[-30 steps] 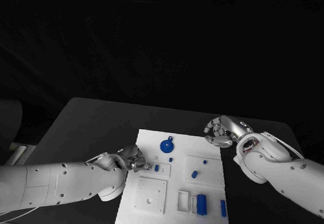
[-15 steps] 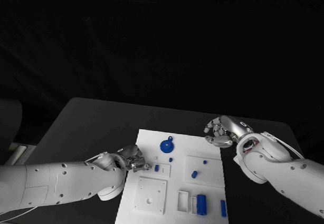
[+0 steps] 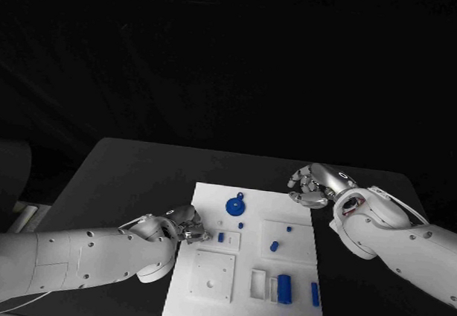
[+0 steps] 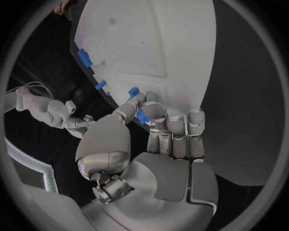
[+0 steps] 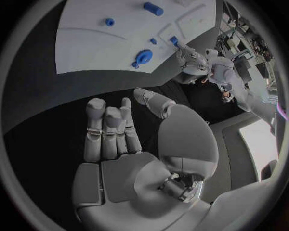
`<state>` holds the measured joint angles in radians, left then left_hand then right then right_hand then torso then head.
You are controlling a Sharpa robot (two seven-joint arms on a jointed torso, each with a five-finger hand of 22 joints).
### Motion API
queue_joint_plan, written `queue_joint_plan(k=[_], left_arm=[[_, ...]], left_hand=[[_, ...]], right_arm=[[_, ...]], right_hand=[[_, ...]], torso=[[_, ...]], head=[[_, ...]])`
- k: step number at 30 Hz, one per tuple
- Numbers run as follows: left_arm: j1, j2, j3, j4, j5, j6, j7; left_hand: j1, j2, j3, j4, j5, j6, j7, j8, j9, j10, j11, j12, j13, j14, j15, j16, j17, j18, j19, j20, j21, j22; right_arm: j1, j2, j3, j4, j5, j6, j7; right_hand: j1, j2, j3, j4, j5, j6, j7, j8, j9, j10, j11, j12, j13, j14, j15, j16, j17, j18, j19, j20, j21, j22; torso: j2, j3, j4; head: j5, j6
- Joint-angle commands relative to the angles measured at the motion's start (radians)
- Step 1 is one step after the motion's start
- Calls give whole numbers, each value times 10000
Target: Assemble the parts on the task board
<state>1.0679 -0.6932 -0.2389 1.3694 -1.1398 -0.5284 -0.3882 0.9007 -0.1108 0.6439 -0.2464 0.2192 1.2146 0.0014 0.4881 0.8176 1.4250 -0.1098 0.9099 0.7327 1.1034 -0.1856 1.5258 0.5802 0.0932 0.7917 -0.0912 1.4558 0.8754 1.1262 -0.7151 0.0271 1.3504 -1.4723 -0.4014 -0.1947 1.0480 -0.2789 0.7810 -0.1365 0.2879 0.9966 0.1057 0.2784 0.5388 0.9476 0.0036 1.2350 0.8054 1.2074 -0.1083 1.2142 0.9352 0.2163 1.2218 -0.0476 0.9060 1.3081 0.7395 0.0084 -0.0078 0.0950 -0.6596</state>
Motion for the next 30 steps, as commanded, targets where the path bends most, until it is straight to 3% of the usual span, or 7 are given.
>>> queue_joint_plan(k=[1, 11, 13, 15, 20, 27, 30], left_arm=[[-29, 7, -26, -3, -40, 383, -152], [-28, 42, -25, -1, 125, 278, -109], [-27, 42, -25, -25, 208, 233, -105], [-27, 35, -25, -38, 278, 194, -78], [-26, 28, -25, -53, 355, 272, -77], [-26, 19, -24, -53, 460, 282, -49], [-26, 3, -24, -47, 545, 351, 27]], left_hand=[[269, 140, 308, -343, 26, 798, -422, 61, -17, -90, -23, 54, -2, -110, -138, 39, 7, 197, -47, -1698, 43, 16], [200, 111, 310, -256, -187, 765, -411, 76, -44, -106, -16, 38, -31, -119, -134, 16, -14, 189, -24, -1692, 28, 3], [178, 56, 322, -178, -435, 738, -405, 85, -69, -112, -21, 19, -59, -116, -144, -5, -33, 193, -3, -1693, 15, -9], [164, -11, 337, -62, -920, 703, -394, 84, -100, -122, -20, -17, -100, -117, -159, -41, -64, 198, 17, -1695, -3, -23], [92, -491, 383, 445, -1606, 627, -368, 77, -161, -133, -2, -134, -227, -128, -183, -140, -143, 200, 46, -1694, -67, -65], [89, -896, 404, 775, -1615, 560, -343, 63, -191, -160, 12, -195, -291, -163, -179, -192, -180, 195, 40, -1689, -106, -84], [47, -1190, 407, 995, -1625, 527, -330, 61, -202, -183, 20, -215, -314, -185, -175, -212, -195, 188, 37, -1685, -124, -94]], right_arm=[[0, 5, 4, 15, -30, 92, 85], [0, 12, 4, 16, -30, 94, 85], [0, 5, 4, 20, -30, 98, 84], [0, 3, 4, 21, -29, 97, 84], [0, -7, 4, 24, -29, 92, 84], [0, -13, 4, 29, -29, 91, 82], [0, -20, 4, 27, -29, 87, 83]], right_hand=[[-77, -15, -13, 22, 62, 33, 80, -25, -17, -88, 2, 50, -14, -31, 49, -18, -14, 455, 26, -47, -25, 170], [-80, -13, -15, 23, 73, 32, 80, -26, -17, -88, 2, 51, -15, -31, 49, -18, -14, 455, 26, -48, -25, 170], [-80, -13, -16, 23, 74, 32, 80, -26, -17, -88, 2, 51, -16, -31, 49, -18, -14, 455, 26, -48, -25, 170], [-81, -12, -16, 23, 76, 32, 80, -26, -17, -88, 2, 51, -16, -31, 49, -18, -14, 455, 26, -48, -25, 170], [-82, -15, -18, 22, 79, 32, 80, -26, -18, -89, 2, 51, -17, -31, 49, -18, -14, 455, 26, -48, -25, 170], [-81, -18, -20, 18, 82, 30, 80, -26, -18, -90, 2, 51, -18, -31, 49, -18, -14, 455, 26, -49, -25, 170], [-81, -20, -21, 17, 83, 30, 80, -27, -18, -90, 2, 52, -18, -32, 49, -19, -14, 455, 25, -49, -25, 170]], torso=[[-1, 7, 5], [1, 12, -1], [1, 15, -1], [1, 15, 0], [-1, 11, 1], [3, 4, 8], [4, 1, 8]], head=[[-4, -13], [-5, 9], [-5, 7], [-6, 6], [-17, 1], [-22, 19], [-25, 20]])
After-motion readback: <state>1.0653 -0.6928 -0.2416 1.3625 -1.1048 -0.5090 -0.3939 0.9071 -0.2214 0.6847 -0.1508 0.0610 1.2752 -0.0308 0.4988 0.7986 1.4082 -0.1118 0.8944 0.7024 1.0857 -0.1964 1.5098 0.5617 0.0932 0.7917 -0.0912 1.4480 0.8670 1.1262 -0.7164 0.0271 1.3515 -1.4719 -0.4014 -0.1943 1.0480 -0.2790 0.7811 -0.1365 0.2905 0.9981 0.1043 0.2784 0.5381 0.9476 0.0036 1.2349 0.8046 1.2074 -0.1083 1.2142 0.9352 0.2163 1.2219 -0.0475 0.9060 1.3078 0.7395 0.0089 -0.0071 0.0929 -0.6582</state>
